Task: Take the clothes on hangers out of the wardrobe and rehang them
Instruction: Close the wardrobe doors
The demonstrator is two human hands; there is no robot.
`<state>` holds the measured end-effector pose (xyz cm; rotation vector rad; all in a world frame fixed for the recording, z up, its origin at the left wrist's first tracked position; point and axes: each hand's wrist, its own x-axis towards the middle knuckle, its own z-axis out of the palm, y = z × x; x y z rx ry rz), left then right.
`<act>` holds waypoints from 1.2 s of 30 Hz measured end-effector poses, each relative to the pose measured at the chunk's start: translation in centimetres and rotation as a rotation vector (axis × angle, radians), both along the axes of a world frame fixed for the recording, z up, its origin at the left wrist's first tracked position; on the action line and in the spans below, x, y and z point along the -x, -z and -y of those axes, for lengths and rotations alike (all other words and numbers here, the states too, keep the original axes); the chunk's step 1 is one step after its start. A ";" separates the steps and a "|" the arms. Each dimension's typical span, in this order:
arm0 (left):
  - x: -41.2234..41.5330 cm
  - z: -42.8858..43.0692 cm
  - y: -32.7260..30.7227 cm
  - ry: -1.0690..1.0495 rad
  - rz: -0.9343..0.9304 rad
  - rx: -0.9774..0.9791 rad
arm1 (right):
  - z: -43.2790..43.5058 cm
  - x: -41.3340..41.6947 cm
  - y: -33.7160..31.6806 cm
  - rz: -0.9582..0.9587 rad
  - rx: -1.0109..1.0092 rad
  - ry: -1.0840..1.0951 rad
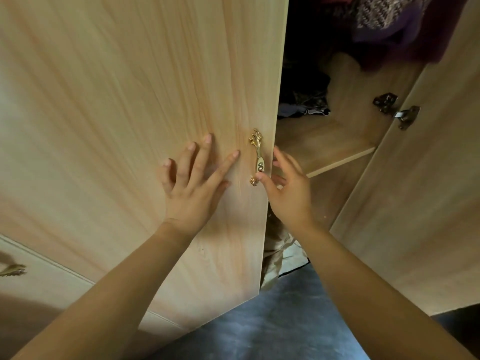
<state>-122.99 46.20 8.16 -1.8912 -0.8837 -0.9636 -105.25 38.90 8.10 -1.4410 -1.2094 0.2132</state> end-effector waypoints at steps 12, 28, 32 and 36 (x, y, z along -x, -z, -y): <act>0.1 1.4 -0.6 0.020 -0.051 0.162 | 0.6 0.2 0.0 0.141 0.099 0.087; -16.6 12.4 1.6 0.569 -0.432 0.808 | 25.6 -13.6 4.8 0.260 0.425 0.650; -25.0 16.8 1.2 0.711 -0.481 0.858 | 31.8 -19.8 4.1 0.240 0.451 0.786; -34.4 21.6 1.5 0.816 -0.438 0.808 | 36.5 -27.3 3.1 0.244 0.434 0.813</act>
